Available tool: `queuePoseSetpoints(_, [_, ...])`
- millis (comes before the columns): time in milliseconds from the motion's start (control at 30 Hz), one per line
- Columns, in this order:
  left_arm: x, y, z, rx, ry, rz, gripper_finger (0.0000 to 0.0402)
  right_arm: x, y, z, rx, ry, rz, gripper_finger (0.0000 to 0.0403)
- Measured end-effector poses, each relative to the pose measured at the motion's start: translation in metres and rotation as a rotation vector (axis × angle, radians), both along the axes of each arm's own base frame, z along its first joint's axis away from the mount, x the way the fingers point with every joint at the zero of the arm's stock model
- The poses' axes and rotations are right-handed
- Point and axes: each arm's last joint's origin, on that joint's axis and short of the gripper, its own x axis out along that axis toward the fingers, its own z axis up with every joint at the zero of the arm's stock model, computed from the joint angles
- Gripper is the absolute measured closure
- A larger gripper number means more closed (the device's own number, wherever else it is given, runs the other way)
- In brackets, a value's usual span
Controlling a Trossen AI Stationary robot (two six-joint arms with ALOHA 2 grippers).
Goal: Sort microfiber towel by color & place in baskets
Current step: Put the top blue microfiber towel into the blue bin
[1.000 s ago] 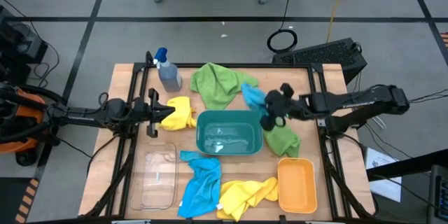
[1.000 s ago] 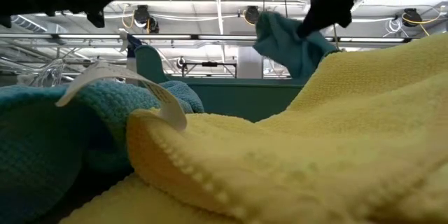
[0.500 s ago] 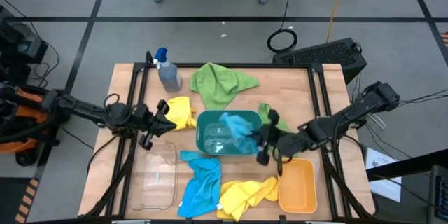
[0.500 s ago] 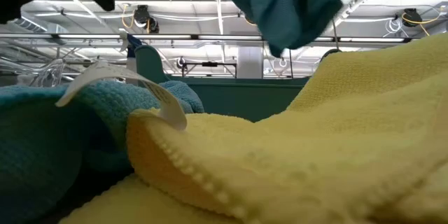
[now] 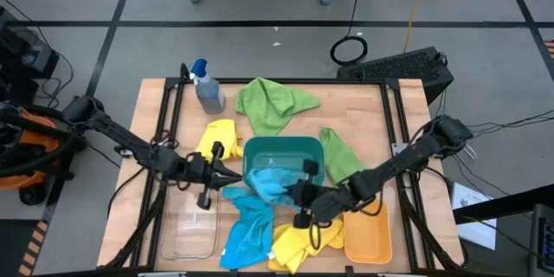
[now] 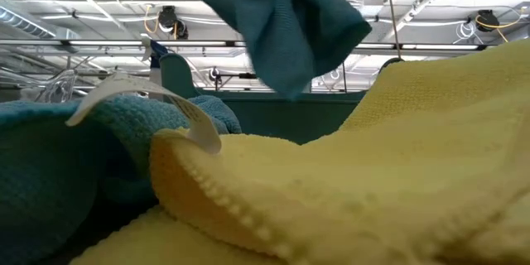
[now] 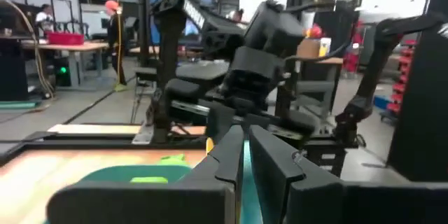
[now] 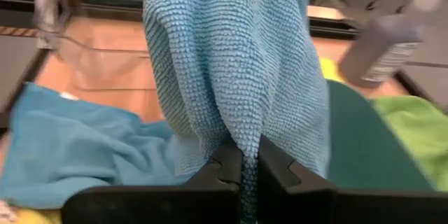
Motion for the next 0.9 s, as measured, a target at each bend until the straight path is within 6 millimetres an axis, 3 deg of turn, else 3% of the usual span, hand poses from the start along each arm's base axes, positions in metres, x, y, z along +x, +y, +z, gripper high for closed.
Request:
queuePoseSetpoints(233, [0.017, -0.014, -0.008, 0.056, 0.100, -0.053, 0.0369, 0.031, 0.021, -0.009, -0.056, 0.099, 0.061, 0.0399])
queuePoseSetpoints(367, [0.024, -0.019, -0.015, 0.115, 0.214, -0.056, 0.0369, 0.042, 0.026, 0.000, -0.177, 0.106, 0.062, 0.0399])
queuePoseSetpoints(633, [0.031, -0.023, -0.014, 0.151, 0.286, -0.055, 0.0369, 0.046, 0.024, 0.021, -0.309, 0.030, -0.089, 0.0399])
queuePoseSetpoints(900, [0.030, -0.025, -0.012, 0.151, 0.278, -0.022, 0.0369, 0.047, 0.024, 0.023, -0.354, 0.017, -0.093, 0.0399])
